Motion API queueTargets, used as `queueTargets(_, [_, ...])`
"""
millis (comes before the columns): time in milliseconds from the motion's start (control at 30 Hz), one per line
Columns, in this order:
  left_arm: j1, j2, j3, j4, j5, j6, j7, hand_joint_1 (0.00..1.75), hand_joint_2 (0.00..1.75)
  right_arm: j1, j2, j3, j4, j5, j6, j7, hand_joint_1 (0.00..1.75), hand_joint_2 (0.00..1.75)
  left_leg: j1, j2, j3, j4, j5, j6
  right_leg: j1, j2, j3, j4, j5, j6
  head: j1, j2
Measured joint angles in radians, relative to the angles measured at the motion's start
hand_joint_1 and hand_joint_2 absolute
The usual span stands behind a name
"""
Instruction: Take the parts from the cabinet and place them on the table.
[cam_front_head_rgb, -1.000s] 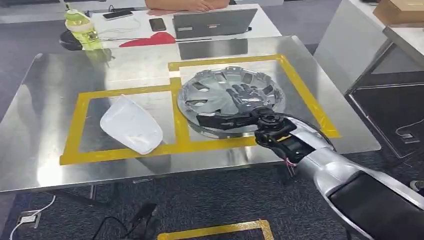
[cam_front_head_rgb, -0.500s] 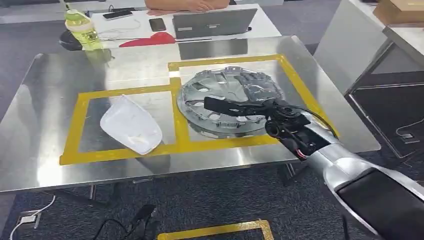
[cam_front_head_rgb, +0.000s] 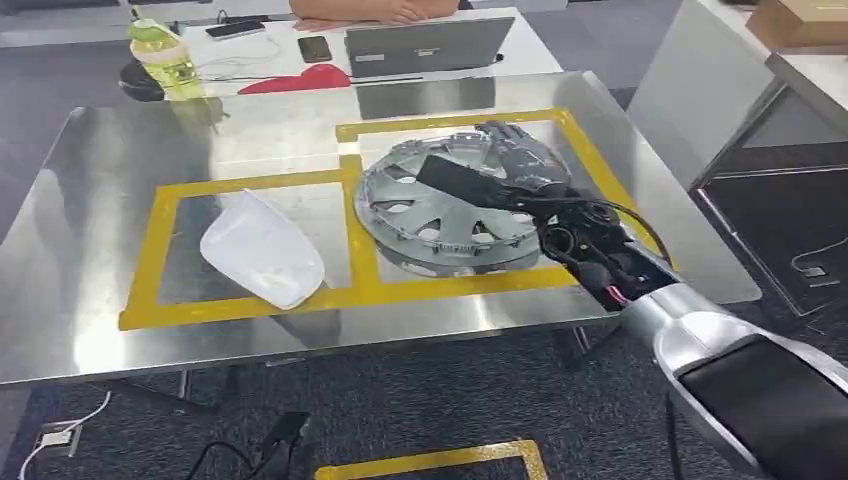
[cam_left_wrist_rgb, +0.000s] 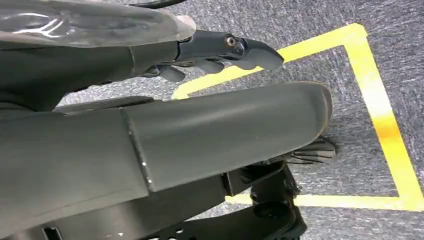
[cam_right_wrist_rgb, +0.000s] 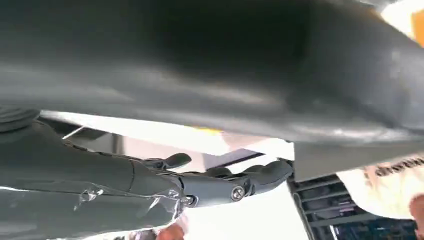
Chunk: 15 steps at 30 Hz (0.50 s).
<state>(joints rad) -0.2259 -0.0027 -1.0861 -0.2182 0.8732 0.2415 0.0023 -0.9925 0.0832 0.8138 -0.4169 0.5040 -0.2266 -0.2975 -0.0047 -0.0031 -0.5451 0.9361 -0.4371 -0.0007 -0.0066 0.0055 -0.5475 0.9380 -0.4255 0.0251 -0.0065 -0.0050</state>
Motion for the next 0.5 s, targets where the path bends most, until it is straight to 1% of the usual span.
queueTargets(100, [0.001, 0.000, 0.000, 0.000, 0.006, 0.002, -0.001, 0.00, 0.00, 0.005, 0.000, -0.024, -0.013, -0.048, -0.007, -0.040, 0.00, 0.00, 0.000, 0.000, 0.000, 0.000, 0.000, 0.000, 0.000, 0.000, 0.000, 0.000, 0.000, 0.000, 0.000, 0.000])
queueTargets(133, [0.005, 0.000, 0.000, 0.000, 0.023, 0.018, -0.002, 0.00, 0.00, 0.050, 0.000, -0.105, -0.085, -0.351, 0.047, -0.229, 0.00, 0.00, 0.000, 0.000, 0.000, 0.000, 0.000, 0.000, 0.000, 0.000, 0.000, 0.000, 0.000, 0.000, 0.000, 0.000])
queueTargets(167, [0.005, 0.000, 0.000, 0.000, 0.026, 0.021, -0.002, 0.00, 0.00, 0.061, 0.000, -0.121, -0.105, -0.399, 0.063, -0.248, 0.00, 0.00, 0.000, 0.000, 0.000, 0.000, 0.000, 0.000, 0.000, 0.000, 0.000, 0.000, 0.000, 0.000, 0.000, 0.000])
queueTargets(200, [0.006, 0.000, 0.000, 0.000, 0.029, 0.021, -0.002, 0.00, 0.00, 0.074, 0.000, -0.134, -0.126, -0.430, 0.071, -0.252, 0.00, 0.00, 0.000, -0.001, 0.000, 0.000, 0.000, 0.000, 0.000, 0.000, 0.000, 0.000, 0.000, 0.000, 0.000, 0.000])
queueTargets(367, [0.009, 0.000, 0.000, 0.000, 0.031, 0.023, -0.003, 0.00, 0.00, 0.113, 0.000, -0.197, -0.207, -0.477, 0.094, -0.261, 0.00, 0.00, 0.000, 0.000, 0.000, 0.000, 0.000, 0.000, 0.000, 0.000, 0.000, 0.000, 0.000, 0.000, 0.000, 0.000])
queueTargets(400, [0.009, 0.000, 0.000, 0.000, 0.032, 0.026, -0.003, 0.00, 0.00, 0.119, 0.000, -0.206, -0.218, -0.506, 0.115, -0.272, 0.00, 0.00, 0.000, 0.000, 0.000, 0.000, 0.000, 0.000, 0.000, 0.000, 0.000, 0.000, 0.000, 0.000, 0.000, 0.000])
queueTargets(500, [0.014, 0.001, 0.000, 0.000, 0.050, 0.040, -0.013, 0.00, 0.00, 0.177, 0.000, -0.242, -0.297, -0.793, 0.279, -0.344, 0.00, 0.00, 0.000, 0.000, 0.000, 0.000, 0.000, 0.000, 0.000, 0.000, 0.001, 0.000, 0.000, 0.000, 0.000, 0.000])
